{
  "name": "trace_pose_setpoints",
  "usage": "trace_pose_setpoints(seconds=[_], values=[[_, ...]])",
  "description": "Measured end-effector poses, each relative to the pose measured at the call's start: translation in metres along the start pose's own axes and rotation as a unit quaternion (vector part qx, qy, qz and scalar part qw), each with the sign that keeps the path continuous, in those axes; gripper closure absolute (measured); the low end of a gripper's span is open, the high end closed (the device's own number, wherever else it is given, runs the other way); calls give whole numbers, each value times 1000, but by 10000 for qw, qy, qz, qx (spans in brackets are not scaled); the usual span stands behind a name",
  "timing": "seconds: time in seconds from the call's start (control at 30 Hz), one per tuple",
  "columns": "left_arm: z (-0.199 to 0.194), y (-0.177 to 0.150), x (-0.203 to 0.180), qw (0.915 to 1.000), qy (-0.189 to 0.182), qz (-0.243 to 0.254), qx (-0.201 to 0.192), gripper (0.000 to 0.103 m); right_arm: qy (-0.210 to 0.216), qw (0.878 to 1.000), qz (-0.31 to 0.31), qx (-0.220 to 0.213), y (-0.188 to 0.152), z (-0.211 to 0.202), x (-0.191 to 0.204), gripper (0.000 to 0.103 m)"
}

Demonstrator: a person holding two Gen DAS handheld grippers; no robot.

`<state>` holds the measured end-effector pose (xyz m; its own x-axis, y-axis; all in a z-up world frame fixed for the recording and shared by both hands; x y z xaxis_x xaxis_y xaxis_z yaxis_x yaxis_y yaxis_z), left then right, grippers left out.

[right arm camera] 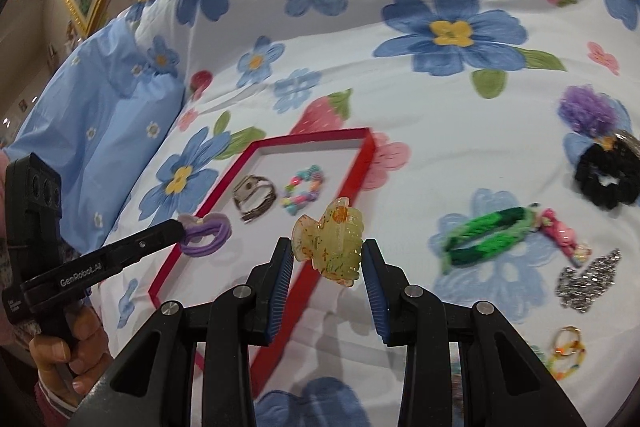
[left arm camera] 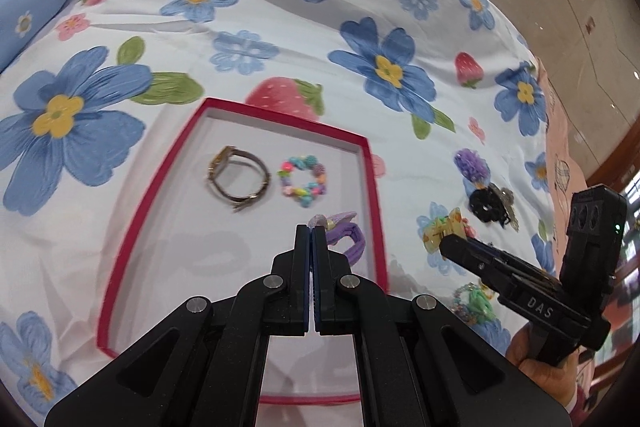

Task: Organize jewelry
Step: 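Lower the hair tie and claw clip into the tray and open both tools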

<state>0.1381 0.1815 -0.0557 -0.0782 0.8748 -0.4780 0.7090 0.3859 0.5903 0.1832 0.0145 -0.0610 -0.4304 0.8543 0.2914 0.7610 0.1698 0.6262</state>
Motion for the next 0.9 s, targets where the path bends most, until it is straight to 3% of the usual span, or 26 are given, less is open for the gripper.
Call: trace_pose_setpoints(seconds=[0.53, 0.9], values=[[-2, 8, 66, 9978, 435, -481, -145, 103, 336, 9973, -586, 278, 2, 45, 65, 67], [35, 10, 97, 9961, 630, -605, 158, 103, 49, 9931, -957, 673, 0, 95, 76, 67]])
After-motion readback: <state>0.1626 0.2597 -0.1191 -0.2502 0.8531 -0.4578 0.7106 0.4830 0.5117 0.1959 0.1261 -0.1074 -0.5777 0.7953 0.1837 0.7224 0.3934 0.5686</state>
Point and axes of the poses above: each gripper's, at about its wrist camera, not at the fingertips, and z roughly the way its jaws point, x to its left, y to its top, the point moved 7 cm from there along z, roughly the way its jaws point, and after that the axes turned 9 degrees about -y, right-handed, at the moved point
